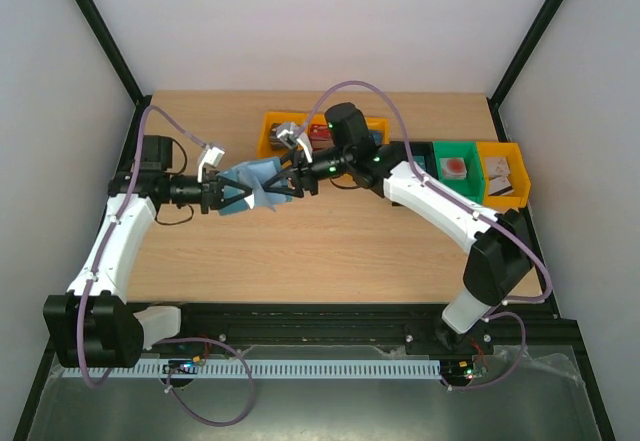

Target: Take the credit cards out of the card holder

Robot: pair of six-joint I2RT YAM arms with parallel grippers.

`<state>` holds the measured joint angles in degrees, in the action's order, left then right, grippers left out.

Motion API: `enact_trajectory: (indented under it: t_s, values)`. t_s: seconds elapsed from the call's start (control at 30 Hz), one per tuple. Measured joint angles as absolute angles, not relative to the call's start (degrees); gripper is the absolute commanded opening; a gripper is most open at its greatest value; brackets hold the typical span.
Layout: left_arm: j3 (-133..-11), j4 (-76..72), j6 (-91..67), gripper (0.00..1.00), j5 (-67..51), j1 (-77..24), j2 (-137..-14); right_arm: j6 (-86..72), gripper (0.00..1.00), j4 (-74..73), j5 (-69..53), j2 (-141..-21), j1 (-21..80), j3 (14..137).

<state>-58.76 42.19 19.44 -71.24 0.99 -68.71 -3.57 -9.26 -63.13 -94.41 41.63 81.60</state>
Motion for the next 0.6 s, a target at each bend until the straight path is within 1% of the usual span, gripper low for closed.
enact_trajectory:
  t_s: [0.23, 0.27, 0.33, 0.43, 0.5, 0.6]
  values:
    - [-59.18, 47.2, 25.98, 0.02, -73.34, 1.23, -68.71, 0.16, 0.5, -13.39, -64.58, -91.72, 38.33, 81.6]
    - [-59.22, 47.79, 26.72, 0.02, -73.58, 1.28, -68.71, 0.91, 0.47, -14.24, -64.53, -91.61, 37.87, 81.6]
    - [-59.24, 48.66, 27.75, 0.02, -73.82, 1.3, -68.71, 1.8, 0.38, -15.59, -64.2, -91.61, 37.45, 81.58]
    - [-59.31, 49.43, 28.82, 0.02, -74.13, 1.32, -68.71, 2.35, 0.32, -16.95, -63.51, -91.61, 37.41, 81.49]
    - [-59.31, 49.74, 29.23, 0.02, -74.17, 1.32, -68.71, 2.2, 0.32, -17.54, -63.33, -91.61, 37.41, 81.47]
    - [-59.31, 50.17, 29.58, 0.02, -74.19, 1.32, -68.71, 1.5, 0.37, -17.28, -63.2, -91.64, 37.54, 81.38]
